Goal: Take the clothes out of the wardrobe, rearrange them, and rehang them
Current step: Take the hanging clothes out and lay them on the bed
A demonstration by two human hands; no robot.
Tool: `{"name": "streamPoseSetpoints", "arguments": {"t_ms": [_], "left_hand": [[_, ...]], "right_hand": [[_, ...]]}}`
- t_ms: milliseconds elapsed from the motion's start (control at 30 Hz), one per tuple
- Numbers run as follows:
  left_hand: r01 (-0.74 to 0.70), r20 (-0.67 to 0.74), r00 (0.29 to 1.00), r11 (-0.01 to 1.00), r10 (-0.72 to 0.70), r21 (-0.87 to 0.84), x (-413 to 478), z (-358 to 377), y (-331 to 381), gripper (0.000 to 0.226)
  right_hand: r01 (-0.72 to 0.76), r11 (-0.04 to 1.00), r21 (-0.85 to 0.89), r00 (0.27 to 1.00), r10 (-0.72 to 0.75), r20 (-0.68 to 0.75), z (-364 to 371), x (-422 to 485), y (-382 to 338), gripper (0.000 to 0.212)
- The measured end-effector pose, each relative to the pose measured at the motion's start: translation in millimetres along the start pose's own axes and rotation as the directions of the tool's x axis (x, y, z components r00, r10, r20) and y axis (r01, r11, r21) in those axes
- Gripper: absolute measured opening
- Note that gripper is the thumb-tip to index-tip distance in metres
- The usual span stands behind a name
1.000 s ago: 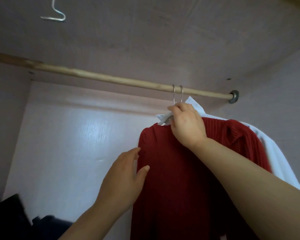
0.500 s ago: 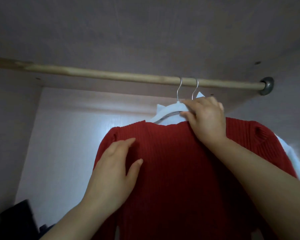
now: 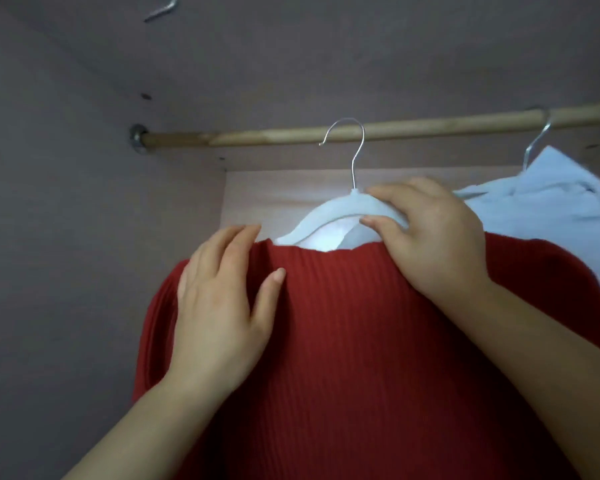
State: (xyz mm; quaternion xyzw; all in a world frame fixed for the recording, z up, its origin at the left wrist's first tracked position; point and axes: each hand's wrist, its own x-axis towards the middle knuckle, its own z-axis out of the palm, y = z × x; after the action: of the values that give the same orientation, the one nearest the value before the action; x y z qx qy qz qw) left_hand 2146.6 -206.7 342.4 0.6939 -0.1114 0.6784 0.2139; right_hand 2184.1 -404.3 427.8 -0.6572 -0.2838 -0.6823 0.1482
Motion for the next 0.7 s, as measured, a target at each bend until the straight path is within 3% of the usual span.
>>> {"name": "streamPoseSetpoints", "arguments": {"t_ms": [167, 333, 567, 700], "left_hand": [[0.083, 0.098, 0.989, 0.967, -0.109, 0.243, -88.2, -58.6, -41.1, 0.050], [0.224, 0.137, 0.940, 0.868, -0.313, 0.444, -181.4, -134.4, -55.8, 0.044], [0.370, 0.055, 0.842, 0.649, -0.537, 0.665, -280.5, -246.8, -31.6, 0.038], [0.384, -0.016, 0.797, 0.487, -0.604, 0.784, -316.4, -317.9, 0.9, 0.037]], "right_hand": [[-0.044, 0.971, 0.233, 0.997, 0.027, 0.078, 31.6, -78.7, -69.5, 0.028], [-0.143, 0.874, 0.464, 0.972, 0.036, 0.230, 48.4, -162.1, -145.2, 0.028], [-0.284, 0.613, 0.738, 0.927, -0.021, 0.374, 43.4, -255.6, -257.6, 0.030], [-0.263, 0.450, 0.853, 0.934, -0.102, 0.342, 23.4, -288.7, -323.8, 0.027]]}}
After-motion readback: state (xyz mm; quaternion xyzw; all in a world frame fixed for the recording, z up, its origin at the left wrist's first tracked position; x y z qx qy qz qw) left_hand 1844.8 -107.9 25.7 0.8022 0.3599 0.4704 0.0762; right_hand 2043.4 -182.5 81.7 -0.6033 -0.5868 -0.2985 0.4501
